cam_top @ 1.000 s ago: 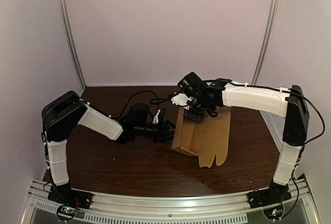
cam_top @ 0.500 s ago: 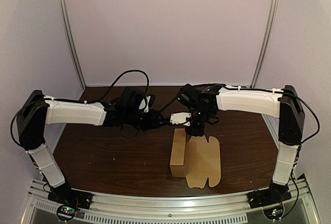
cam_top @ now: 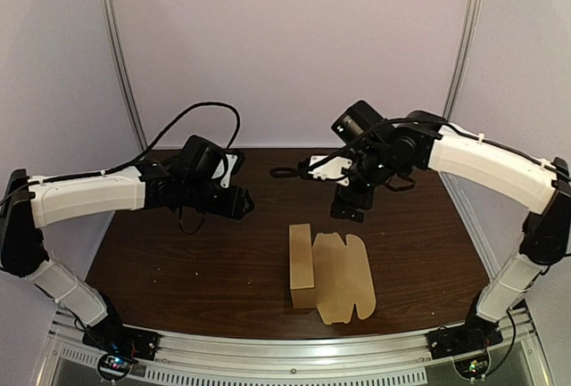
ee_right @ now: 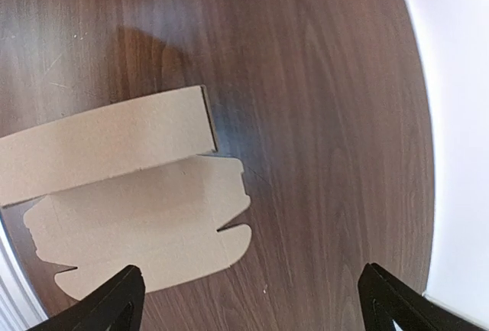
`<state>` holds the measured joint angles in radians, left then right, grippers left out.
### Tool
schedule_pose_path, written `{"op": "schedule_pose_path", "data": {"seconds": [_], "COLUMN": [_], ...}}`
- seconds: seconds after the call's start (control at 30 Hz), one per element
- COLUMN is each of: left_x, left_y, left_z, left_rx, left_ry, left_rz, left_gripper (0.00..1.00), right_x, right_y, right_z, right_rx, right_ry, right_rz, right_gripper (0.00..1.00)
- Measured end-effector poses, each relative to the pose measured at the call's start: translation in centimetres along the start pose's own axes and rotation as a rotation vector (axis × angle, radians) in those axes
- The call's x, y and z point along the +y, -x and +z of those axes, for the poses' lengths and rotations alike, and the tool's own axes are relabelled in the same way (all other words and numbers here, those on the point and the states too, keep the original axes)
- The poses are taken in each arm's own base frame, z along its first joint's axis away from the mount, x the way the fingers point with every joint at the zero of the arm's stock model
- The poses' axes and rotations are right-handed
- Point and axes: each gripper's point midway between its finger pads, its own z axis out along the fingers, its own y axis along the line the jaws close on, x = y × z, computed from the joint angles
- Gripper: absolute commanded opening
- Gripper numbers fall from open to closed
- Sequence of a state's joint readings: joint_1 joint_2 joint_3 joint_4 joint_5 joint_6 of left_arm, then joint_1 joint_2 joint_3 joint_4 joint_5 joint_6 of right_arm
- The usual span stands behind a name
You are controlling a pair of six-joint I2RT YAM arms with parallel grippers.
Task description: Fold the paper box
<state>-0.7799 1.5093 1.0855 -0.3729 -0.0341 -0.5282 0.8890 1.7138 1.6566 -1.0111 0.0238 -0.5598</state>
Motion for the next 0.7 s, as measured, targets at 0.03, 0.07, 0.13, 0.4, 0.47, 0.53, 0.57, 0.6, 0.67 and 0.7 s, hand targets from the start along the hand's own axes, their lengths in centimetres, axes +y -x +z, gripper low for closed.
{"op": "schedule_pose_path", "data": {"seconds": [0.03, 0.07, 0.13, 0.4, 0.47, 0.53, 0.57, 0.6, 0.67, 0.7], "left_x": [-0.4, -0.9, -2.1, -9.2, -10.4, -11.2, -11.5, -11.9, -12.3, -12.5], "left_y": [0.1, 0.2, 0.1, -4.6, -5.7, -6.7, -7.1, -7.5, -8.1, -8.2], "left_z": [-0.4, -0.9, -1.8, -3.2, -3.0, -2.6, -2.2, -2.0, -1.5, -1.3], "left_rx": [-0.003, -0.006, 0.001, 0.157, 0.193, 0.231, 0.249, 0.262, 0.288, 0.294], "left_ry": [-0.020, -0.043, -0.104, -0.349, -0.387, -0.414, -0.421, -0.428, -0.432, -0.435], "left_rz": [0.009, 0.023, 0.057, 0.243, 0.273, 0.300, 0.309, 0.320, 0.334, 0.340], "left_gripper": [0.47, 0.45, 0.37, 0.01, 0.00, 0.00, 0.00, 0.00, 0.00, 0.00], "right_x": [-0.4, -1.0, -2.2, -5.2, -4.3, -3.1, -2.6, -2.0, -1.3, -1.1], "right_y": [-0.3, -0.9, -2.9, -12.9, -14.0, -14.6, -14.7, -14.9, -14.9, -14.8], "right_z": [-1.3, -2.6, -4.1, -1.7, -1.2, -0.7, -0.5, -0.4, -0.3, -0.2], "right_rx": [-0.024, -0.054, -0.087, 0.012, 0.013, 0.011, 0.012, 0.013, 0.009, 0.004], "right_ry": [-0.029, -0.071, -0.138, -0.062, -0.001, 0.053, 0.073, 0.093, 0.126, 0.138], "right_rz": [0.022, 0.060, 0.155, 0.561, 0.625, 0.661, 0.667, 0.674, 0.679, 0.681], "right_gripper": [1.00, 1.00, 1.00, 0.90, 0.91, 0.91, 0.91, 0.91, 0.91, 0.91]}}
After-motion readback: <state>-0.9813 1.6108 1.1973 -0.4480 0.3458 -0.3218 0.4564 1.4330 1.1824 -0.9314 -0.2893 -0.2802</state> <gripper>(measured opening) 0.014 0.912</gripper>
